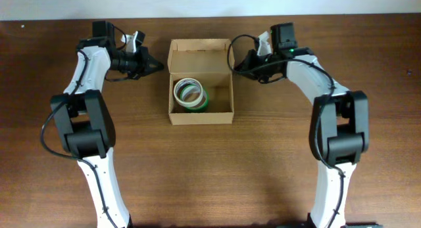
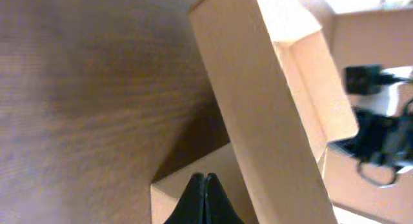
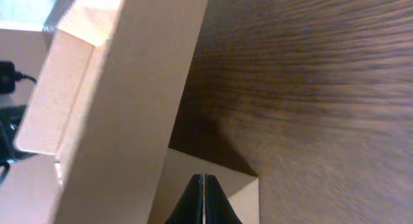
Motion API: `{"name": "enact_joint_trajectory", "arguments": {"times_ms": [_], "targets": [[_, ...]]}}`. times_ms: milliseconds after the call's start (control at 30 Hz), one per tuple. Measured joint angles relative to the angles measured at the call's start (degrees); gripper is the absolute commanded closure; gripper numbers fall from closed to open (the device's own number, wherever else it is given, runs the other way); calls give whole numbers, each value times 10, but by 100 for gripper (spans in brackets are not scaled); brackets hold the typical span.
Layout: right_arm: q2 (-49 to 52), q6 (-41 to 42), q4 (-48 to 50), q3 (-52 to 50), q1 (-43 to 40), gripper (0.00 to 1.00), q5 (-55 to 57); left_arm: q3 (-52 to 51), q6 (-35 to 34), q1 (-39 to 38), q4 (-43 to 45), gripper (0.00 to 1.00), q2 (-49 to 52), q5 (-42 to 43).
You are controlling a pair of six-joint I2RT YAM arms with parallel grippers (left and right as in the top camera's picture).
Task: Pack container
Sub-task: 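Move both grippers to the box's raised lid flaps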
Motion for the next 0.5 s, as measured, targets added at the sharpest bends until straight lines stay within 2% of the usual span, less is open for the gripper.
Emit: {"name": "enact_joint_trajectory", "arguments": {"times_ms": [267, 500], "targets": [[30, 3, 64, 0, 12, 96, -11, 0, -94, -1, 122, 98, 49, 71], [32, 11, 132, 0, 12, 96, -31, 0, -186, -12, 222, 98, 59, 99]]}}
